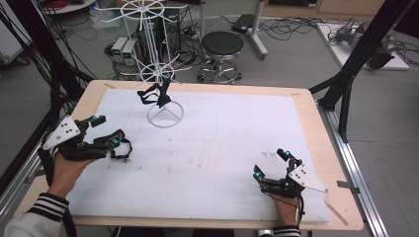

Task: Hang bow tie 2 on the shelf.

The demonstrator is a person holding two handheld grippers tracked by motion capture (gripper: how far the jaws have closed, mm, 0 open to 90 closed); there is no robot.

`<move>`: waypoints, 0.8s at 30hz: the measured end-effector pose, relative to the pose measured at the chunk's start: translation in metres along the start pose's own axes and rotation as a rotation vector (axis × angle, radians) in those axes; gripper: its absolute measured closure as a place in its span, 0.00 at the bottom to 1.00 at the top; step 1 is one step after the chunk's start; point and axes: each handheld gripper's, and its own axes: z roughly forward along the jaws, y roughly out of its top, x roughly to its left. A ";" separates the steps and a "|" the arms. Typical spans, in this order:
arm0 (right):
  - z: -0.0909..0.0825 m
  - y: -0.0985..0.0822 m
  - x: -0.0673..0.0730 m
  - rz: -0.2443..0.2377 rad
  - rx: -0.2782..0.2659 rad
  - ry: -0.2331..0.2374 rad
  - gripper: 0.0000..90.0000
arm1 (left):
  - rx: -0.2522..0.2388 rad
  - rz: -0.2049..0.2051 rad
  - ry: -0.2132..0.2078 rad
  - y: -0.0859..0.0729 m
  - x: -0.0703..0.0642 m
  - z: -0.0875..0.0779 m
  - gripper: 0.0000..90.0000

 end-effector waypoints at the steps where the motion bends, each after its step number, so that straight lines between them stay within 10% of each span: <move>1: 0.000 0.000 0.000 0.000 0.000 0.000 0.01 | 0.009 0.000 0.004 0.000 0.003 0.000 0.19; 24: 0.000 0.000 0.000 -0.004 0.000 0.000 0.01 | 0.218 0.041 0.004 -0.002 0.039 0.008 0.19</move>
